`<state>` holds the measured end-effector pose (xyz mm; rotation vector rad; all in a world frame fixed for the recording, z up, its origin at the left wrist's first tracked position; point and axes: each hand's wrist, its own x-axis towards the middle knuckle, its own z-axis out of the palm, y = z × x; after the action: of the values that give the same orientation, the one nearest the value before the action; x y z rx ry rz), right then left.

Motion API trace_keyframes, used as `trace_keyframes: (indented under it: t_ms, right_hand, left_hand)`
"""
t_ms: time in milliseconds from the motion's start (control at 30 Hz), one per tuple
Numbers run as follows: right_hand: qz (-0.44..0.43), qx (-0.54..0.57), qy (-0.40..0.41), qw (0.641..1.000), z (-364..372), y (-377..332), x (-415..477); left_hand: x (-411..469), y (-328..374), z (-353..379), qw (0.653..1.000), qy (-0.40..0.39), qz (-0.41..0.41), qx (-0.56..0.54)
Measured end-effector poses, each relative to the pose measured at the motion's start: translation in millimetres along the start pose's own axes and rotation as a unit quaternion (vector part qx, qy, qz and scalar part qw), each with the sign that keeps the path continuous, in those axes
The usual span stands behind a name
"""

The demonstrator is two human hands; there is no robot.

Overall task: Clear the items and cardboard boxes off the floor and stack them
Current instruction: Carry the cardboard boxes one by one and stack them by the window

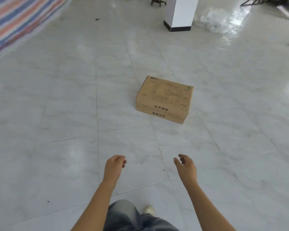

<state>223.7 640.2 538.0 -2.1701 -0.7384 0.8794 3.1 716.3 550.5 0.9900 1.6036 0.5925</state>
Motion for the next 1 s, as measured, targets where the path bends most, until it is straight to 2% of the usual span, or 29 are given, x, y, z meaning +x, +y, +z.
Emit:
trace_keyframes:
  t_ms: [100, 233, 400, 600, 733, 900, 1000]
  right_hand:
    - [0.005, -0.022, -0.031, 0.999, 7, -8, 37]
    - [0.035, -0.076, -0.095, 0.992, 22, -12, 90]
    - [0.039, -0.077, -0.065, 0.994, 21, -57, 202]
    - [0.057, -0.048, -0.021, 0.997, 11, -133, 333]
    - [0.103, -0.018, -0.004, 0.994, -3, -159, 395]
    - [0.176, -0.012, -0.020, 0.984, -12, -150, 456]
    - [0.203, -0.035, -0.060, 0.977, -18, -147, 509]
  left_hand:
    - [28, 9, 19, 0.999, 0.014, -0.031, 0.005]
    - [86, 20, 30, 0.993, 0.073, -0.095, -0.010]
    - [184, 69, 54, 0.988, 0.095, -0.121, -0.028]
    - [312, 180, 113, 0.995, 0.048, -0.089, -0.017]
    - [373, 249, 169, 0.998, -0.007, -0.058, 0.019]
    - [422, 286, 227, 0.995, -0.056, -0.062, 0.058]
    - [452, 289, 250, 0.993, -0.044, -0.090, 0.065]
